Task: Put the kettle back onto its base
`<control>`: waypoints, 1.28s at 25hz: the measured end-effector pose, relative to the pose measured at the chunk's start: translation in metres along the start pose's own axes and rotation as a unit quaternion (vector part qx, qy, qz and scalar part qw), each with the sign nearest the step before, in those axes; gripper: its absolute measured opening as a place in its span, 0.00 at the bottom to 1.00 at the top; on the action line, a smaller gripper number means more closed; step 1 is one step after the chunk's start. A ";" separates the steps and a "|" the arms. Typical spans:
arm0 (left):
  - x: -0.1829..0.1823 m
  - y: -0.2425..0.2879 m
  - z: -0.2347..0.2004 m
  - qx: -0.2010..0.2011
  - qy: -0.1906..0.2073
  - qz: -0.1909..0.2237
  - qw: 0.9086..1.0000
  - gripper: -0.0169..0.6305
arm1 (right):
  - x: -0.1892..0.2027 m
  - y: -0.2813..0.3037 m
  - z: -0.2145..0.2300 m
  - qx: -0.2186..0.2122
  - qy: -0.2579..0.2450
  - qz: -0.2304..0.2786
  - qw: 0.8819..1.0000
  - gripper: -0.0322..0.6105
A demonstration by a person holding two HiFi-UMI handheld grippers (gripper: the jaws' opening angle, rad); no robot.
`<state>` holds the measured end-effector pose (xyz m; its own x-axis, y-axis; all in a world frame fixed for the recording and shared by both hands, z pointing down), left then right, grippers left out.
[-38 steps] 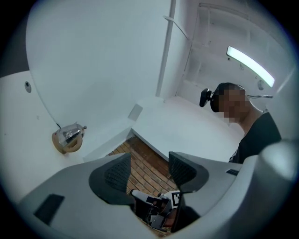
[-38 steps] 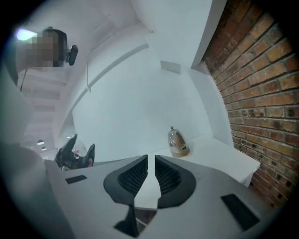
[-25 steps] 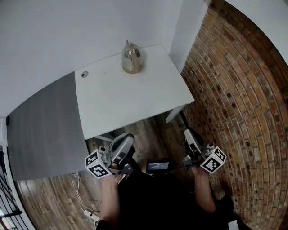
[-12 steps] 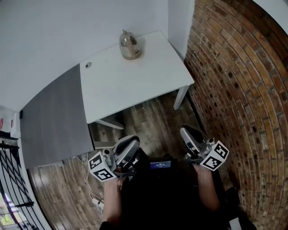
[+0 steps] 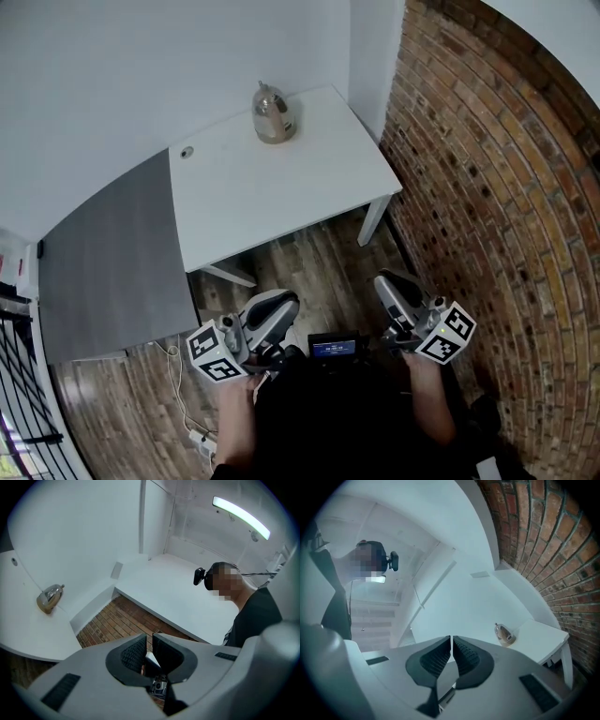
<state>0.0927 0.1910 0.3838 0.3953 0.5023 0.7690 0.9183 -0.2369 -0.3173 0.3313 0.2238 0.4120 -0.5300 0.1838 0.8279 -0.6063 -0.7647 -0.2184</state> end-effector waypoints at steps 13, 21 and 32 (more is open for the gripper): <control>-0.013 -0.023 -0.022 0.009 -0.020 0.008 1.000 0.07 | 0.003 0.032 -0.025 0.027 -0.033 -0.020 0.999 0.08; -0.004 -0.036 -0.014 0.026 -0.043 0.001 0.999 0.06 | 0.015 0.036 -0.034 0.024 -0.027 -0.042 0.998 0.08; -0.004 -0.040 -0.013 0.018 -0.050 0.010 0.999 0.06 | 0.014 0.037 -0.037 0.018 -0.027 -0.043 0.999 0.08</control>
<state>0.0541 0.1877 0.4007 0.4124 0.5784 0.7038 0.9096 -0.2189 -0.3532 0.2797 0.2214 0.3966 -0.4435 0.2173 0.8696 -0.6255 -0.7699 -0.1266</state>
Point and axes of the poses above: the fingertips, and each gripper's own axes: y forward along the fingers, z to its right, x out of its underside, the point moved 6 cm from there along -y, backward along the fingers, and after that the axes turned 1 degree about -z, right-handed, at the moved point
